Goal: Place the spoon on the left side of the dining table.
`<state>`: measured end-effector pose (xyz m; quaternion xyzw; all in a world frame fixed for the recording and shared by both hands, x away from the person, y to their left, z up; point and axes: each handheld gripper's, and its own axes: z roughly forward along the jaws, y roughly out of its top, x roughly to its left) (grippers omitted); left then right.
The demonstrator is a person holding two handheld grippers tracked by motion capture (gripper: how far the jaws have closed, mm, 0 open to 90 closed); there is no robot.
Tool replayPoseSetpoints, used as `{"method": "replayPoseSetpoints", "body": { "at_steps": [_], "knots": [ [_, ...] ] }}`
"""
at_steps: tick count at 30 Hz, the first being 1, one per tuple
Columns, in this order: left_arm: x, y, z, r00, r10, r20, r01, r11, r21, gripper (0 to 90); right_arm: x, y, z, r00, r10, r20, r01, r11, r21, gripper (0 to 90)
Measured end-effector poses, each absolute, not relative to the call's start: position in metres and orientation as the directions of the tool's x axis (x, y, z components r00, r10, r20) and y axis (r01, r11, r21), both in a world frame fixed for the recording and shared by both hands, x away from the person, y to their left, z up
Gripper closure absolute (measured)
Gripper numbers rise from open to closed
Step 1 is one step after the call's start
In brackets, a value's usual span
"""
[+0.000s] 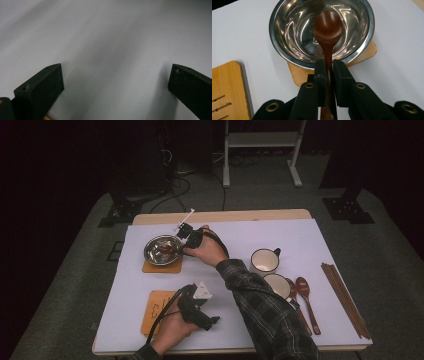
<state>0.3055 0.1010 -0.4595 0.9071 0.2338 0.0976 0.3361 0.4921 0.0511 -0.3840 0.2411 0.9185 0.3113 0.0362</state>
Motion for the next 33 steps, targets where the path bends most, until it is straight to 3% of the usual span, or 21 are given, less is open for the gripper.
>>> {"method": "replayPoseSetpoints", "body": {
  "at_steps": [21,33],
  "knots": [
    [0.3055,0.101,-0.4595,0.872,0.49,0.02,0.358,-0.665,0.655,0.0,0.4911,0.0515,-0.3836,-0.885,0.457,0.085,0.413,0.688,0.597,79.6],
    [0.3056,0.1011,-0.4594,0.872,0.489,0.021,0.357,-0.666,0.655,0.0,0.4911,0.0461,-0.379,-0.884,0.458,0.093,0.411,0.668,0.62,68.0]
  ]
}}
